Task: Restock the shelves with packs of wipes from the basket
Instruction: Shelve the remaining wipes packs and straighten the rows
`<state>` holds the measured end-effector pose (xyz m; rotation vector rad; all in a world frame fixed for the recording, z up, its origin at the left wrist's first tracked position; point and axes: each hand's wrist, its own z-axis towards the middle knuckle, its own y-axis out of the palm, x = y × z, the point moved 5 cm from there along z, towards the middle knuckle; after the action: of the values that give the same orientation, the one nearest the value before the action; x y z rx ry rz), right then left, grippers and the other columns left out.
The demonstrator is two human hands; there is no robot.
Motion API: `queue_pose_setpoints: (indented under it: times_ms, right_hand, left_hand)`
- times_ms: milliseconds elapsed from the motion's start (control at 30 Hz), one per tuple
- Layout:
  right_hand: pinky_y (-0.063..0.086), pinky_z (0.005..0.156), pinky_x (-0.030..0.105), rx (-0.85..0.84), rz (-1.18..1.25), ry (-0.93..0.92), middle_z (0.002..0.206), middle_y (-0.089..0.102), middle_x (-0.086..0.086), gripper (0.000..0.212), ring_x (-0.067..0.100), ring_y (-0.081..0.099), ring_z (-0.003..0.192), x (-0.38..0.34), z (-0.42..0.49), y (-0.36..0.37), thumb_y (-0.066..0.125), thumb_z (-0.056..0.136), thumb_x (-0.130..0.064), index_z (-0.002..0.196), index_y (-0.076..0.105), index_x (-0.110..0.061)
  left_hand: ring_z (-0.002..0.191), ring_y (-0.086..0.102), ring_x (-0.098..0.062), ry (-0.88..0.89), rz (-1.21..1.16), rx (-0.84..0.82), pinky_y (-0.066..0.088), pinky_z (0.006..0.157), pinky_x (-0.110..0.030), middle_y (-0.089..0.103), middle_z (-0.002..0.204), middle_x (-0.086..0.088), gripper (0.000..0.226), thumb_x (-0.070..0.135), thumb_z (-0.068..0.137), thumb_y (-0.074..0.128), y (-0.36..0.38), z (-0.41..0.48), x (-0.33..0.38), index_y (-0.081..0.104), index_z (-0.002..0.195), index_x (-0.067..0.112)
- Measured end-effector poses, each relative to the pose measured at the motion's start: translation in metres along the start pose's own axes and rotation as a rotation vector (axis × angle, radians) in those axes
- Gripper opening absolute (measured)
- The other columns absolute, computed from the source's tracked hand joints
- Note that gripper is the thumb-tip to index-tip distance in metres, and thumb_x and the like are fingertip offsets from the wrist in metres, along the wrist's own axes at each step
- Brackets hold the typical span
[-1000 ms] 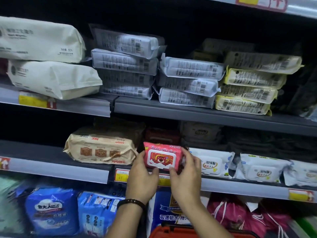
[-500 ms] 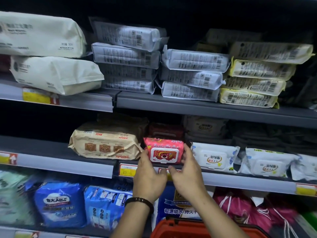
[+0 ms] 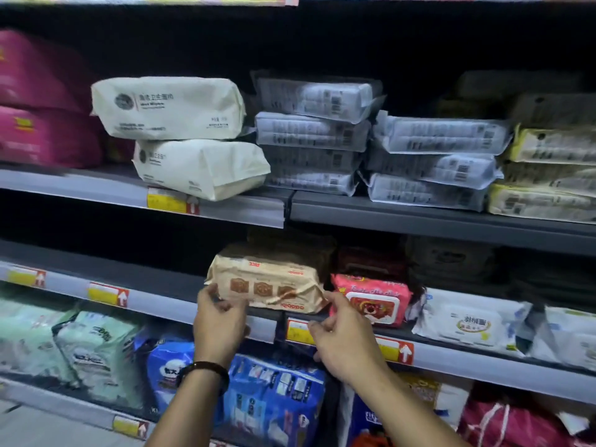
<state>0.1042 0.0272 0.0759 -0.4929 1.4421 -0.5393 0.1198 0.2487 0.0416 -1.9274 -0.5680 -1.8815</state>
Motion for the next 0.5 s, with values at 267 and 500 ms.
queue_pose_setpoints:
  times_ms: [267,500]
  right_hand:
    - [0.053,0.047,0.029,-0.054,-0.145,0.141,0.092,0.074,0.007,0.042,0.017,0.071,0.044,-0.015,0.037,0.032,0.054,0.105,-0.036,0.139,0.037,-0.017]
    - [0.048,0.038,0.025,0.101,0.162,0.16,0.097,0.074,0.014,0.02,0.018,0.073,0.047,-0.014,0.046,0.039,0.043,0.111,-0.02,0.126,0.055,-0.013]
  left_hand:
    - [0.041,0.038,-0.015,-0.197,-0.109,-0.192,0.043,0.052,-0.03,0.079,0.1,-0.015,0.046,0.01,0.097,0.067,0.0,0.024,-0.031,0.051,0.129,0.039]
    - [0.06,0.048,-0.02,-0.115,-0.164,-0.123,0.045,0.05,-0.031,0.068,0.092,-0.01,0.043,0.002,0.09,0.063,-0.002,0.029,-0.024,0.059,0.117,0.036]
